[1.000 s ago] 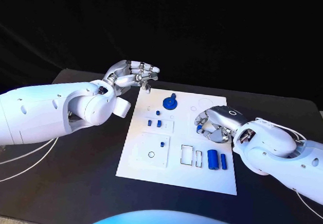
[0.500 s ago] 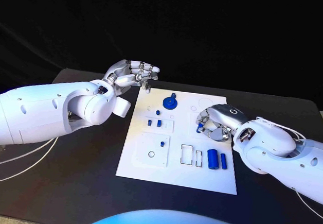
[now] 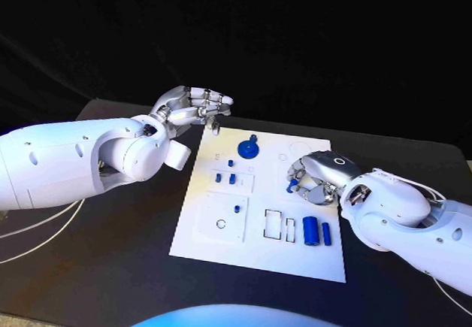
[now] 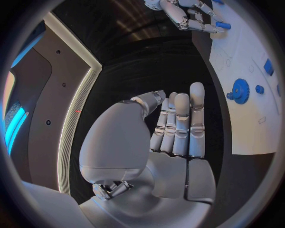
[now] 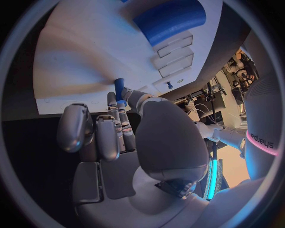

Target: Assemble the parts on the task board

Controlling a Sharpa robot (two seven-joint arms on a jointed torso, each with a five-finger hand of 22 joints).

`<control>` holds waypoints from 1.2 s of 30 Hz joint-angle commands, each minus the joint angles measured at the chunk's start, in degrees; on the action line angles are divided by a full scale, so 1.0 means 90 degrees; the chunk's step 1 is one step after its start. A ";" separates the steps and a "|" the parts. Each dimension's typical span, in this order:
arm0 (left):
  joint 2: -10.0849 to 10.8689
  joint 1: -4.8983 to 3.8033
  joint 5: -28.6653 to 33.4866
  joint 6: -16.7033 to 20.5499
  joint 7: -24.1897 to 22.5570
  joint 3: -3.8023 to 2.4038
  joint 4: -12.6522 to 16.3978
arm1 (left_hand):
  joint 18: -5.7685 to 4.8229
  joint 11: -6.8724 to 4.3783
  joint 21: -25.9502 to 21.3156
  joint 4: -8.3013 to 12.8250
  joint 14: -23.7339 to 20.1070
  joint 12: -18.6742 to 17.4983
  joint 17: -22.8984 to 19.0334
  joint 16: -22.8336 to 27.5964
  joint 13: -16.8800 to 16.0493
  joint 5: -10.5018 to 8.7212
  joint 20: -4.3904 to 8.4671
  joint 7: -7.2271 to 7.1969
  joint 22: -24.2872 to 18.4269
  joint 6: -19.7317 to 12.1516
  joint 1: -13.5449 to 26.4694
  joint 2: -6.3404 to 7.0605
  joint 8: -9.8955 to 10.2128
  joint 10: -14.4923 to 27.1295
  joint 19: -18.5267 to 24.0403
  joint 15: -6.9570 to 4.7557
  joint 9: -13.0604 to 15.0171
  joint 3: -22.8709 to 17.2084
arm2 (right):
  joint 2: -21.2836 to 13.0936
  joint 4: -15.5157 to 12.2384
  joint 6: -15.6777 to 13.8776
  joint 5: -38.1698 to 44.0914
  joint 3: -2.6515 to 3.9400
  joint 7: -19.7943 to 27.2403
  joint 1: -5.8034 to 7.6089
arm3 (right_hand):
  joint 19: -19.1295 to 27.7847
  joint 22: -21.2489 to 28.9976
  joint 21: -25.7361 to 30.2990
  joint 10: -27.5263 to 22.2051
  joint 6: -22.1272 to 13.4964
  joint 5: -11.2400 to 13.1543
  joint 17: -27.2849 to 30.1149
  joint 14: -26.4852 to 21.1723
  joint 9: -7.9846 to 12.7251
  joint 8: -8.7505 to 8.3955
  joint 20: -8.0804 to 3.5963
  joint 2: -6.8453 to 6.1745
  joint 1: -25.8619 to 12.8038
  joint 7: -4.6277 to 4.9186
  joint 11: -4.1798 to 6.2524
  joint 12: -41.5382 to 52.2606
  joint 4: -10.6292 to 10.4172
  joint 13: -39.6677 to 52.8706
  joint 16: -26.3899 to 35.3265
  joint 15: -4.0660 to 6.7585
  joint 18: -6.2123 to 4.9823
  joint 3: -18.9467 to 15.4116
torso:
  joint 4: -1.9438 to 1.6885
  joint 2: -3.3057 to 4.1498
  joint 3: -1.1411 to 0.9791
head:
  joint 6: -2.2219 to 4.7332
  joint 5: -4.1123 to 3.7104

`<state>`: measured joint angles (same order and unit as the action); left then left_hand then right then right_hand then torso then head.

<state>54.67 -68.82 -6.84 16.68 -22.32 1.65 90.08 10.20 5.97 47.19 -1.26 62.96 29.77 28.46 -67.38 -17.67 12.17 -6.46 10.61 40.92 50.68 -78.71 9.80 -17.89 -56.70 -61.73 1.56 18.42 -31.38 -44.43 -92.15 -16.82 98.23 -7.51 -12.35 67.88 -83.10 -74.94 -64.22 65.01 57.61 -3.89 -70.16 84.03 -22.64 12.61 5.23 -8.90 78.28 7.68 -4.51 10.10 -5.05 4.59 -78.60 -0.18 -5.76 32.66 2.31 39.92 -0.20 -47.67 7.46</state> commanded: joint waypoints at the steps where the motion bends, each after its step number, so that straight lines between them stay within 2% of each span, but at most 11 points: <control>1: -0.0005 -0.0006 0.0016 -0.0094 -0.0024 -0.0004 0.0013 | 0.0040 0.0006 -0.0022 0.0035 -0.0035 0.0022 -0.0006 0.0005 -0.0005 0.0015 -0.0026 -0.0006 -0.0002 -0.0048 -0.0003 -0.0046 -0.0015 0.0029 -0.0004 0.0014 0.0005 -0.0006 | 0.0005 0.0030 0.0288 0.0118 -0.0017 -0.0099 -0.0018 | -0.0033 -0.0179 -0.0025 0.0016 -0.0003 0.0026 0.0004 0.0214 -0.0003 0.0024 0.0007 -0.0013 -0.0043 0.0020 -0.0005 -0.0032 0.0009 -0.0010 -0.0018 0.0047 0.0113 0.0006 | -0.0004 0.0003 0.0000 | -0.0005 0.0001; 13: -0.0003 -0.0006 0.0017 -0.0080 -0.0028 -0.0004 0.0017 | 0.0040 0.0006 -0.0022 0.0035 -0.0035 0.0022 -0.0006 0.0005 -0.0005 0.0015 -0.0026 -0.0006 -0.0002 -0.0048 -0.0003 -0.0046 -0.0015 0.0029 -0.0004 0.0014 0.0005 -0.0006 | 0.0033 0.0077 0.0328 0.0098 -0.0021 -0.0091 -0.0018 | -0.0038 -0.0199 -0.0053 0.0047 0.0015 0.0044 -0.0003 0.0215 -0.0014 0.0044 0.0004 0.0009 -0.0024 0.0015 0.0002 -0.0039 0.0023 -0.0010 -0.0024 0.0047 0.0118 0.0032 | -0.0003 0.0002 0.0004 | -0.0008 0.0005; 18: -0.0002 -0.0007 0.0018 -0.0066 -0.0038 -0.0004 0.0019 | 0.0040 0.0007 -0.0021 0.0029 -0.0036 0.0036 -0.0007 0.0003 -0.0007 0.0016 -0.0028 -0.0005 -0.0001 -0.0051 0.0005 -0.0057 -0.0020 0.0038 -0.0004 0.0016 0.0008 -0.0010 | 0.0028 0.0060 0.0099 0.0092 -0.0023 -0.0054 -0.0020 | -0.0096 -0.0331 -0.0279 0.0195 0.0116 0.0035 -0.0031 0.0226 -0.0070 0.0139 -0.0012 0.0090 0.0061 -0.0001 0.0033 -0.0041 0.0098 0.0006 -0.0048 0.0077 0.0158 0.0104 | -0.0002 0.0002 0.0001 | -0.0010 0.0011; 28: -0.0009 -0.0007 0.0019 -0.0058 -0.0049 -0.0004 0.0006 | 0.0040 0.0006 -0.0021 0.0030 -0.0036 0.0040 -0.0008 0.0002 -0.0007 0.0018 -0.0028 -0.0006 0.0000 -0.0051 0.0003 -0.0063 -0.0022 0.0040 -0.0004 0.0016 0.0009 -0.0014 | -0.0037 -0.0071 -0.0384 0.0066 -0.0016 -0.0022 -0.0023 | -0.0122 -0.0384 -0.0368 0.0253 0.0134 0.0033 -0.0043 0.0231 -0.0090 0.0166 -0.0019 0.0104 0.0073 0.0007 0.0041 -0.0050 0.0124 0.0015 -0.0060 0.0083 0.0173 0.0121 | -0.0005 0.0000 -0.0001 | -0.0007 0.0016; 34: -0.0014 -0.0006 0.0019 -0.0055 -0.0054 -0.0004 -0.0011 | 0.0040 0.0006 -0.0021 0.0030 -0.0036 0.0046 -0.0008 0.0002 -0.0008 0.0019 -0.0028 -0.0007 0.0000 -0.0051 0.0002 -0.0069 -0.0025 0.0044 -0.0004 0.0016 0.0010 -0.0018 | -0.0157 -0.0257 -0.0554 -0.0045 0.0034 -0.0025 0.0000 | -0.0124 -0.0391 -0.0379 0.0266 0.0141 0.0032 -0.0051 0.0233 -0.0096 0.0174 -0.0021 0.0108 0.0077 0.0008 0.0043 -0.0054 0.0131 0.0017 -0.0065 0.0085 0.0175 0.0127 | 0.0007 -0.0006 -0.0002 | -0.0001 0.0020; 36: -0.0019 -0.0006 0.0019 -0.0057 -0.0056 -0.0004 -0.0014 | 0.0040 0.0006 -0.0021 0.0030 -0.0036 0.0046 -0.0008 0.0002 -0.0008 0.0019 -0.0028 -0.0007 0.0000 -0.0051 0.0002 -0.0069 -0.0025 0.0044 -0.0004 0.0016 0.0010 -0.0018 | -0.0219 -0.0361 -0.0572 -0.0106 0.0057 -0.0040 0.0031 | -0.0128 -0.0399 -0.0393 0.0277 0.0148 0.0033 -0.0056 0.0235 -0.0101 0.0181 -0.0022 0.0110 0.0079 0.0007 0.0044 -0.0056 0.0137 0.0019 -0.0069 0.0086 0.0178 0.0130 | 0.0008 -0.0007 -0.0003 | 0.0001 0.0047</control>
<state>54.63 -68.81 -6.84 16.71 -22.26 1.65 89.92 10.20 5.94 47.19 -1.27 62.96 29.99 28.47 -67.38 -17.65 12.17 -6.46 10.61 40.93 50.68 -78.71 9.80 -17.89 -56.73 -61.73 1.56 18.46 -31.38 -46.17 -94.79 -20.06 97.90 -7.10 -12.43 67.95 -83.71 -74.91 -67.56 67.18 58.39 -3.24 -70.61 84.03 -23.67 13.99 5.03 -8.30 78.92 7.72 -4.18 9.69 -3.93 4.70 -78.83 0.23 -4.81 33.74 2.33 39.88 -0.20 -47.69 7.67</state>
